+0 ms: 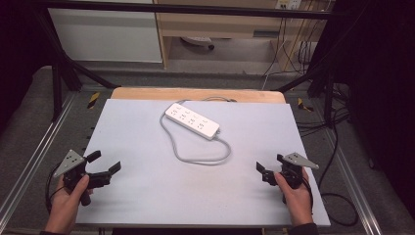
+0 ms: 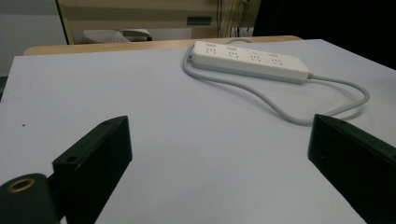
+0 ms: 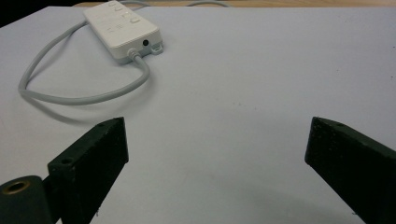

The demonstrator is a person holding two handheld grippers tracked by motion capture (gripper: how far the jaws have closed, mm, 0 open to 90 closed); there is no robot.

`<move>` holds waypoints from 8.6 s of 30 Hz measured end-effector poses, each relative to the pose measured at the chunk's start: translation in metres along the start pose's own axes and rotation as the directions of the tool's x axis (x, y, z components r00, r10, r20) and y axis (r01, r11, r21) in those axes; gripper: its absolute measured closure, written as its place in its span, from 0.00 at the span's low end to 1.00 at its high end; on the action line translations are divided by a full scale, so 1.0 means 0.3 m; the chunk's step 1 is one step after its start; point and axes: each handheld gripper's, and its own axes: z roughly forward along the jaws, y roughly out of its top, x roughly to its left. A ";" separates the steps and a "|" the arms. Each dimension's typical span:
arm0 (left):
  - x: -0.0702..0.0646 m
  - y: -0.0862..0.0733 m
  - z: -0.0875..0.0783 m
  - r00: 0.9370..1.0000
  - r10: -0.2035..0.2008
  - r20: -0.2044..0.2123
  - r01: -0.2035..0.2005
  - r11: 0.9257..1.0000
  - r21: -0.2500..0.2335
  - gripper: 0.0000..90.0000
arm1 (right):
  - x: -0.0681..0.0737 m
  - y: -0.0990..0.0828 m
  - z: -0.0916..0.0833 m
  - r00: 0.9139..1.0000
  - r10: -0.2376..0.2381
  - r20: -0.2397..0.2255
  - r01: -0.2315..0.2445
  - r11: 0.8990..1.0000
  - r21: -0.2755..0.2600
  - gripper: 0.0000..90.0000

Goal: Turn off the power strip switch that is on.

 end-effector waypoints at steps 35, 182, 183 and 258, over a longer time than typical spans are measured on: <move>0.015 0.007 0.034 1.000 0.017 -0.013 -0.017 1.000 0.000 0.06 | 0.067 0.075 0.000 0.999 -0.042 -0.013 0.041 0.996 -0.080 0.03; 0.008 0.002 0.055 0.999 0.044 -0.002 -0.044 0.999 0.023 0.06 | 0.305 0.476 0.599 0.995 -0.094 -0.011 0.091 0.981 -0.169 0.86; 0.008 0.002 0.055 0.999 0.045 -0.002 -0.044 0.999 0.022 0.06 | 0.306 0.478 0.603 0.995 -0.096 -0.010 0.092 0.981 -0.170 0.87; 0.002 0.009 0.050 0.998 0.068 0.001 -0.068 0.998 0.009 0.06 | 0.365 0.433 0.850 0.997 -0.071 -0.029 0.072 0.997 0.021 1.00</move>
